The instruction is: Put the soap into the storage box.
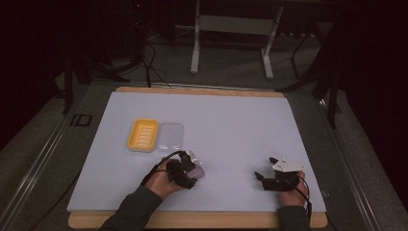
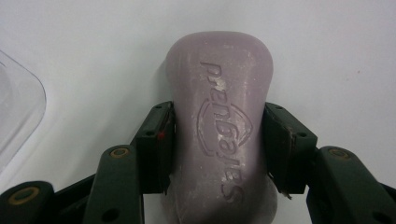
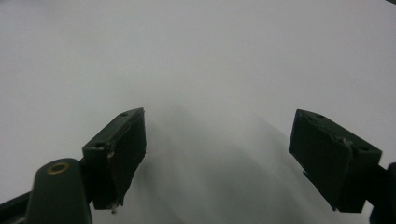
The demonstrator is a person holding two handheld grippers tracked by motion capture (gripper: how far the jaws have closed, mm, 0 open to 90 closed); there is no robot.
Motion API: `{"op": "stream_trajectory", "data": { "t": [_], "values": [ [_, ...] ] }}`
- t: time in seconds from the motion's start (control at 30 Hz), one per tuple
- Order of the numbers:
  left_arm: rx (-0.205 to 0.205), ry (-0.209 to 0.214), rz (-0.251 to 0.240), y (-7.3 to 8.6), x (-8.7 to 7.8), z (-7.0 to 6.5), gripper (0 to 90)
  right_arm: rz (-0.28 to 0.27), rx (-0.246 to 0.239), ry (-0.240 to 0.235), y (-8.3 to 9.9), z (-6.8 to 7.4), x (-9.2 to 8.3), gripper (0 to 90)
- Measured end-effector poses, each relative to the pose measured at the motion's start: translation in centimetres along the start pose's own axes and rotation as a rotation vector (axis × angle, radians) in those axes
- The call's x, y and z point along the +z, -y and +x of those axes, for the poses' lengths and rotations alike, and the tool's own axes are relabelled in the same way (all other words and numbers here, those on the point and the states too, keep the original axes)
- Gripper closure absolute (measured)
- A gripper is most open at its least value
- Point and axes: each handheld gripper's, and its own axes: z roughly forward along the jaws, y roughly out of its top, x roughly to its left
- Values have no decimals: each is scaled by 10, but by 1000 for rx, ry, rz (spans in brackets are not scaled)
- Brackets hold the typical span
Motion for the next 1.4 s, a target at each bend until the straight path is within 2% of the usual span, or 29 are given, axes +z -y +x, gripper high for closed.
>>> {"op": "stream_trajectory", "data": {
  "t": [0.17, 0.4, 0.83, 1.03, 1.4],
  "values": [
    [15, 25, 25, -2, 0, 5, 482, 0, -1, -1, 0, 0, 0, 186],
    [34, 54, 94, -10, 0, 9, 475, 3, -6, 1, 0, 0, 1, 186],
    [108, 52, 223, -25, 4, 13, 428, 6, -7, 0, 0, 1, 1, 186],
    [125, 64, 250, -30, 6, 13, 435, 6, -6, -1, 0, 0, 1, 186],
    [128, 78, 290, -37, 9, 14, 435, 7, -7, -1, 0, 1, 1, 186]
  ]
}}
